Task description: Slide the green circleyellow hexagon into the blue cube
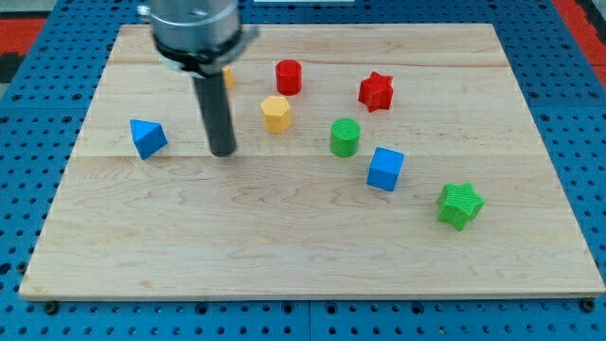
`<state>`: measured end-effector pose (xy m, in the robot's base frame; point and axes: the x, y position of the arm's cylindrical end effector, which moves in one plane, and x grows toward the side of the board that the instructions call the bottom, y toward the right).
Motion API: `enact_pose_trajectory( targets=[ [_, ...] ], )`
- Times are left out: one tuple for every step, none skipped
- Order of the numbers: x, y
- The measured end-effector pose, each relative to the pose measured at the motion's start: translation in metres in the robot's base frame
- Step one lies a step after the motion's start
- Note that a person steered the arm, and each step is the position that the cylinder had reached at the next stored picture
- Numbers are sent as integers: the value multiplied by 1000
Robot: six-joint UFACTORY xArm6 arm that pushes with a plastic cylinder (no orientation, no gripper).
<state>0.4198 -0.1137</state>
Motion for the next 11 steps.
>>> enact_pose_trajectory(
  targets=[
    [-49, 4],
    [-51, 50],
    [-52, 86],
    [-4, 134],
    [23, 187],
    [69, 191],
    [95, 210],
    [111, 156],
    [41, 149],
    [-19, 135],
    [-54, 163]
  ],
)
